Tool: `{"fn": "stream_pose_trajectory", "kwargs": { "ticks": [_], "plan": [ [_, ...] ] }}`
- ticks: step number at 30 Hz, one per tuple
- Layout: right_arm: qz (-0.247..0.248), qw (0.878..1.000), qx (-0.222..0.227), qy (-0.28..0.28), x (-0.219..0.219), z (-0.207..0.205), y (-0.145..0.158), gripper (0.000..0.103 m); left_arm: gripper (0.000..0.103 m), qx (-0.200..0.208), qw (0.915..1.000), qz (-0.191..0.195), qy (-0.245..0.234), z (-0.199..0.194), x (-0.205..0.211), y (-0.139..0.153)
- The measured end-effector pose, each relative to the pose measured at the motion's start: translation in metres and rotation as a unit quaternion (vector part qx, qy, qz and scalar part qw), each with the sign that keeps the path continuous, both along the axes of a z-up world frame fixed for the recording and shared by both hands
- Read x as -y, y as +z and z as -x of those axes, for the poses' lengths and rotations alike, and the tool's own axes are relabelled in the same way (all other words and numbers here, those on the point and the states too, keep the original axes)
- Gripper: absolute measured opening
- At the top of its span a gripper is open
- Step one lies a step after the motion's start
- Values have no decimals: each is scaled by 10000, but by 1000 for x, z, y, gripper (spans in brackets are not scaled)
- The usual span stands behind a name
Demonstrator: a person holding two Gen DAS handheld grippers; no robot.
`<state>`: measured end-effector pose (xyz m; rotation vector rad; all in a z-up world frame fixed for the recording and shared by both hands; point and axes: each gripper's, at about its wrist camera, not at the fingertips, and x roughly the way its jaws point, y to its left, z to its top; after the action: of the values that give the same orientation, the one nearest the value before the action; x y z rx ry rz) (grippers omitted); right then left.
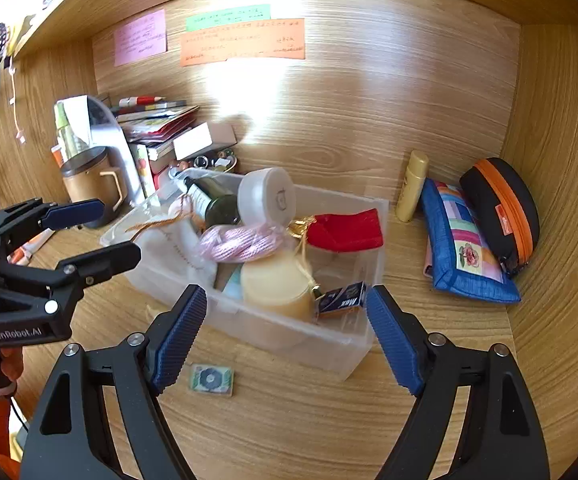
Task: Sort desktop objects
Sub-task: 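Withdraw both grippers and move right gripper toward the flower-pattern tile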
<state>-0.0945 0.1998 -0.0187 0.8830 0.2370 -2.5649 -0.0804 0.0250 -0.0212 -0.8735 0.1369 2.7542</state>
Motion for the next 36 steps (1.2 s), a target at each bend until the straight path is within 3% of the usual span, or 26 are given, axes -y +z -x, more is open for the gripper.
{"fn": "stream_pose_trajectory", "kwargs": {
  "ticks": [3, 15, 29, 36],
  "plan": [
    [5, 10000, 51, 55, 5, -8, -5, 80, 89, 34, 9999, -24, 103, -5, 9, -6],
    [-124, 9987, 438, 218, 25, -24, -37, 80, 91, 509, 9984, -59, 249, -15, 24, -40],
    [-211, 9934, 1097, 245, 33, -13, -76, 80, 91, 1107, 9934, -149, 262, -8, 24, -75],
    [-555, 9924, 1052, 318, 43, -13, -86, 76, 91, 1269, 9914, -114, 306, -3, 24, -81]
  ]
}}
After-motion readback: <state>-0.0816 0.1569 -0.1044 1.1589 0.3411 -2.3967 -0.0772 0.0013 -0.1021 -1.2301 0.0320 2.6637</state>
